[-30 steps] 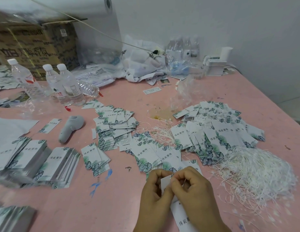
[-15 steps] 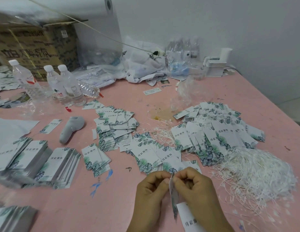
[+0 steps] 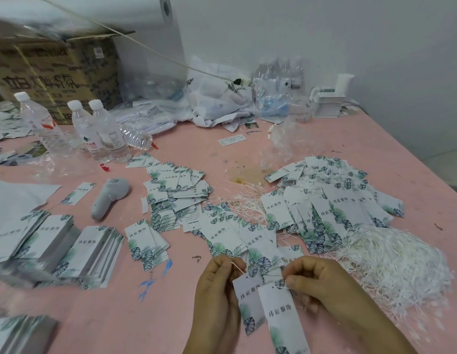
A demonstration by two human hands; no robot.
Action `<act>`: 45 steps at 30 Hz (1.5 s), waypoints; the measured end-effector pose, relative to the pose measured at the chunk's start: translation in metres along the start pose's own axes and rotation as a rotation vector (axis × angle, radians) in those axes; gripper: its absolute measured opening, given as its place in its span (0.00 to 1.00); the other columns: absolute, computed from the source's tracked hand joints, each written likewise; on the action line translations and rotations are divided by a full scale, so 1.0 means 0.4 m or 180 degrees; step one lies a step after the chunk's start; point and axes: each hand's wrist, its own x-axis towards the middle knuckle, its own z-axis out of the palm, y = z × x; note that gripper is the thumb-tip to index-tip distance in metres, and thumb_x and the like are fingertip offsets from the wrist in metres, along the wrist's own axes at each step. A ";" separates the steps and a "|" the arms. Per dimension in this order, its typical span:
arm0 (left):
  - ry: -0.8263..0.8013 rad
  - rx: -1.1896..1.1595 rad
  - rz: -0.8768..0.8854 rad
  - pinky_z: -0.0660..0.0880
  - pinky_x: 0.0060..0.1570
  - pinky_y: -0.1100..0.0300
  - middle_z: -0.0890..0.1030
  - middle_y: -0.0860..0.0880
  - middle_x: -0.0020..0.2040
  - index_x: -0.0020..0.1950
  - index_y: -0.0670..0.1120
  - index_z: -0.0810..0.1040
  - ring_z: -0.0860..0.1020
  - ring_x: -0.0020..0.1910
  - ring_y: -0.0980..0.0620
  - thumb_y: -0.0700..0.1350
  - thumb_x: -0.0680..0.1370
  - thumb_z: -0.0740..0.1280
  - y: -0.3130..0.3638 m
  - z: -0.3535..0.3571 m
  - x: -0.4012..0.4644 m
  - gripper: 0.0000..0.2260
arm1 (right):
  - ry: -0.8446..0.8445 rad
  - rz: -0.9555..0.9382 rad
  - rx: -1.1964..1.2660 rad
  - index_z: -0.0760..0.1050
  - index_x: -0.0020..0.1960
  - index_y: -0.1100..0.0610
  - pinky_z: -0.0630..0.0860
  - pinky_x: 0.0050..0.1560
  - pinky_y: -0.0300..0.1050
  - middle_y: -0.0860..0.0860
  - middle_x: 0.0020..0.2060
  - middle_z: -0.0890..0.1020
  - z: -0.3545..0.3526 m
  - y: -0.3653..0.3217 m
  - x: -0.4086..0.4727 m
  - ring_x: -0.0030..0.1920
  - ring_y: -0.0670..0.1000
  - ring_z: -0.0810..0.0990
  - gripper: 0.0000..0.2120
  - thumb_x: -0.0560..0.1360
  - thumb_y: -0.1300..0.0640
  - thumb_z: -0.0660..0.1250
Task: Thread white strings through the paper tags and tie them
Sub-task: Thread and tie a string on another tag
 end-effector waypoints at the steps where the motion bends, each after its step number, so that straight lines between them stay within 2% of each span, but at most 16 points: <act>1: 0.0068 -0.0077 -0.0005 0.69 0.30 0.58 0.80 0.41 0.38 0.39 0.42 0.76 0.69 0.31 0.50 0.42 0.73 0.65 0.001 -0.002 0.003 0.05 | -0.0104 0.0045 -0.0048 0.84 0.42 0.57 0.72 0.25 0.38 0.55 0.28 0.79 -0.011 -0.001 -0.002 0.24 0.48 0.74 0.05 0.71 0.66 0.73; 4: 0.0177 -0.0304 -0.0074 0.74 0.29 0.58 0.81 0.41 0.38 0.37 0.43 0.79 0.74 0.30 0.50 0.43 0.73 0.65 0.006 -0.008 0.007 0.07 | -0.0267 0.0182 -0.0046 0.84 0.42 0.60 0.76 0.30 0.39 0.59 0.30 0.80 -0.030 0.001 -0.004 0.28 0.50 0.77 0.06 0.71 0.70 0.72; 6: 0.0239 -0.0453 -0.0130 0.77 0.28 0.57 0.82 0.40 0.36 0.39 0.43 0.78 0.76 0.27 0.51 0.43 0.73 0.66 0.007 -0.011 0.009 0.06 | -0.0357 0.0292 0.0038 0.84 0.41 0.62 0.76 0.28 0.40 0.60 0.30 0.80 -0.038 0.005 -0.004 0.28 0.51 0.77 0.06 0.70 0.71 0.72; 9: 0.0335 -0.0493 -0.0164 0.77 0.33 0.54 0.82 0.41 0.35 0.42 0.42 0.76 0.77 0.26 0.51 0.43 0.73 0.66 0.008 -0.013 0.013 0.05 | -0.0380 0.0302 0.0061 0.84 0.41 0.63 0.76 0.28 0.41 0.62 0.31 0.80 -0.038 0.006 -0.003 0.28 0.52 0.77 0.05 0.70 0.71 0.72; 11: 0.0327 -0.0554 -0.0210 0.75 0.33 0.55 0.80 0.42 0.33 0.43 0.43 0.76 0.75 0.26 0.51 0.44 0.72 0.66 0.009 -0.014 0.015 0.04 | -0.0239 0.0162 0.0163 0.84 0.42 0.62 0.77 0.30 0.42 0.61 0.31 0.80 -0.031 0.006 0.000 0.28 0.52 0.78 0.04 0.69 0.68 0.72; 14: 0.0134 -0.0607 -0.0301 0.71 0.25 0.62 0.74 0.45 0.29 0.40 0.46 0.79 0.71 0.23 0.53 0.43 0.74 0.66 0.008 -0.009 0.007 0.04 | 0.0046 -0.0147 0.0646 0.85 0.46 0.60 0.78 0.32 0.40 0.60 0.34 0.83 -0.019 0.008 0.004 0.31 0.51 0.79 0.09 0.66 0.64 0.71; 16: 0.0006 -0.0322 -0.0320 0.62 0.21 0.64 0.71 0.47 0.26 0.41 0.46 0.79 0.66 0.20 0.55 0.43 0.76 0.65 0.005 -0.004 -0.004 0.05 | 0.0136 -0.0381 0.0938 0.84 0.48 0.59 0.78 0.33 0.40 0.61 0.36 0.83 -0.006 0.010 0.005 0.32 0.51 0.80 0.12 0.66 0.63 0.70; 18: -0.0163 0.0014 -0.0351 0.52 0.23 0.61 0.69 0.47 0.23 0.44 0.45 0.76 0.61 0.18 0.55 0.43 0.77 0.64 -0.001 0.002 -0.013 0.03 | 0.0163 -0.0531 0.1081 0.84 0.49 0.57 0.77 0.31 0.40 0.62 0.36 0.83 0.007 0.011 0.005 0.31 0.52 0.80 0.12 0.66 0.63 0.71; 19: -0.0262 0.0120 -0.0384 0.50 0.23 0.61 0.68 0.47 0.22 0.45 0.44 0.74 0.60 0.17 0.56 0.42 0.78 0.64 -0.003 0.004 -0.018 0.03 | 0.0171 -0.0558 0.1112 0.83 0.48 0.57 0.77 0.30 0.40 0.63 0.35 0.82 0.015 0.010 0.005 0.30 0.52 0.79 0.11 0.65 0.62 0.72; 23: -0.0686 0.0159 -0.0572 0.51 0.19 0.65 0.67 0.45 0.20 0.46 0.43 0.73 0.60 0.14 0.55 0.41 0.79 0.68 -0.010 0.012 -0.032 0.05 | 0.0141 -0.0598 0.1211 0.83 0.44 0.60 0.74 0.25 0.40 0.64 0.32 0.81 0.035 0.010 0.005 0.27 0.51 0.78 0.10 0.64 0.60 0.74; 26: -0.0828 0.0122 -0.0616 0.51 0.20 0.66 0.68 0.44 0.20 0.47 0.42 0.72 0.62 0.13 0.54 0.43 0.76 0.67 -0.013 0.018 -0.038 0.06 | 0.0118 -0.0586 0.1269 0.83 0.45 0.60 0.75 0.26 0.41 0.63 0.33 0.81 0.054 0.014 0.006 0.27 0.52 0.78 0.12 0.63 0.57 0.75; 28: -0.0828 0.0086 -0.0635 0.51 0.19 0.66 0.69 0.44 0.20 0.48 0.42 0.71 0.63 0.13 0.54 0.43 0.75 0.67 -0.013 0.019 -0.038 0.07 | 0.0109 -0.0555 0.1346 0.83 0.47 0.61 0.76 0.27 0.42 0.63 0.35 0.82 0.068 0.017 0.007 0.29 0.52 0.79 0.14 0.64 0.56 0.74; 32: -0.0830 -0.0106 -0.0617 0.55 0.18 0.67 0.67 0.45 0.21 0.47 0.41 0.74 0.61 0.14 0.55 0.42 0.75 0.68 -0.011 0.016 -0.037 0.06 | 0.0147 -0.0624 0.1352 0.83 0.48 0.59 0.77 0.29 0.41 0.65 0.37 0.83 0.089 0.020 0.006 0.30 0.52 0.80 0.09 0.68 0.59 0.73; 35: -0.0837 -0.0133 -0.0542 0.53 0.20 0.65 0.65 0.47 0.20 0.46 0.40 0.76 0.60 0.14 0.55 0.41 0.72 0.72 -0.013 0.013 -0.035 0.08 | 0.0198 -0.0665 0.1347 0.83 0.46 0.57 0.77 0.29 0.42 0.65 0.36 0.82 0.095 0.019 0.004 0.30 0.53 0.80 0.07 0.69 0.60 0.74; 40: -0.1062 -0.0046 -0.0451 0.66 0.17 0.67 0.72 0.44 0.22 0.43 0.39 0.84 0.68 0.15 0.54 0.46 0.59 0.85 -0.009 0.017 -0.038 0.19 | 0.0256 -0.0651 0.1369 0.83 0.45 0.59 0.78 0.31 0.40 0.66 0.37 0.83 0.101 0.017 0.002 0.31 0.53 0.81 0.09 0.65 0.59 0.72; 45: -0.1147 0.0229 -0.0408 0.74 0.21 0.63 0.77 0.42 0.27 0.44 0.41 0.86 0.76 0.21 0.50 0.48 0.57 0.86 -0.003 0.009 -0.037 0.21 | 0.0335 -0.0678 0.1367 0.83 0.43 0.61 0.79 0.31 0.41 0.65 0.35 0.83 0.106 0.010 0.000 0.30 0.53 0.80 0.08 0.64 0.61 0.71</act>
